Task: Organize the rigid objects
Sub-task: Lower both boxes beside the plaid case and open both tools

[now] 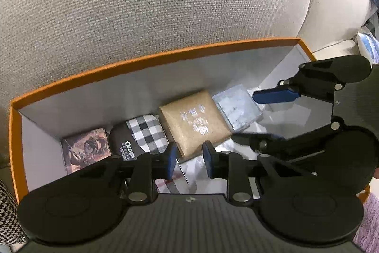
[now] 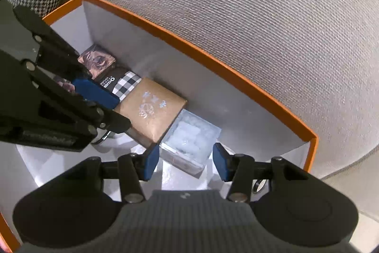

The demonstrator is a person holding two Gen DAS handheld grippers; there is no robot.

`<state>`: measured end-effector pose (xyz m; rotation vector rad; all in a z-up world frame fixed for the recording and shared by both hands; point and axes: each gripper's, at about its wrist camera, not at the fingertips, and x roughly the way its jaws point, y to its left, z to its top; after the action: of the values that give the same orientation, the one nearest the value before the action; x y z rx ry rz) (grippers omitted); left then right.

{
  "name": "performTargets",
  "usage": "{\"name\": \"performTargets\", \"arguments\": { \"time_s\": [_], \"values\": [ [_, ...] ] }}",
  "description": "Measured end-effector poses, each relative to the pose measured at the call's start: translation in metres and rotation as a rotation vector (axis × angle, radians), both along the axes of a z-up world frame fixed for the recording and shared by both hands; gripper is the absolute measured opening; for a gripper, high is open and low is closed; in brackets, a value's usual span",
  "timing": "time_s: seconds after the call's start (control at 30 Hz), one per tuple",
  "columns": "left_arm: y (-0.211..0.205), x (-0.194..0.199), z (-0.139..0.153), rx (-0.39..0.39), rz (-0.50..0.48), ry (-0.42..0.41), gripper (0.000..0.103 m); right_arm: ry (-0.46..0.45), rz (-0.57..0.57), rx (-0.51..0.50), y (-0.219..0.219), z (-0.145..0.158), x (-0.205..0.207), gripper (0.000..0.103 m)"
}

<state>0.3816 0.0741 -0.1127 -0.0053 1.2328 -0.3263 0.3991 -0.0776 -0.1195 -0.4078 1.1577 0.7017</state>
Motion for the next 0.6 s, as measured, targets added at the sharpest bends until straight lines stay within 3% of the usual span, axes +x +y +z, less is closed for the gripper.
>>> {"name": "performTargets", "arguments": {
  "time_s": [0.07,0.2,0.23,0.27,0.37,0.6],
  "values": [
    [0.002,0.001,0.002,0.014,0.001,-0.007,0.028,0.02,0.002,0.014,-0.001,0.001,0.002,0.064],
    [0.004,0.002,0.006,0.02,0.005,-0.009,0.028,0.041,0.041,-0.01,-0.001,0.002,-0.001,0.063],
    [0.004,0.002,0.007,0.013,0.002,-0.003,0.028,0.045,0.054,-0.019,-0.002,0.002,-0.003,0.061],
    [0.006,0.002,0.008,0.005,-0.004,0.0,0.028,0.048,0.065,-0.031,-0.002,0.0,-0.004,0.051],
    [0.005,-0.001,0.009,-0.001,-0.021,0.005,0.028,0.025,0.062,-0.067,0.001,-0.006,-0.005,0.034],
    [-0.002,0.002,-0.001,0.006,-0.002,0.0,0.029,0.034,-0.033,-0.043,-0.003,-0.007,0.007,0.028]
  ]
}}
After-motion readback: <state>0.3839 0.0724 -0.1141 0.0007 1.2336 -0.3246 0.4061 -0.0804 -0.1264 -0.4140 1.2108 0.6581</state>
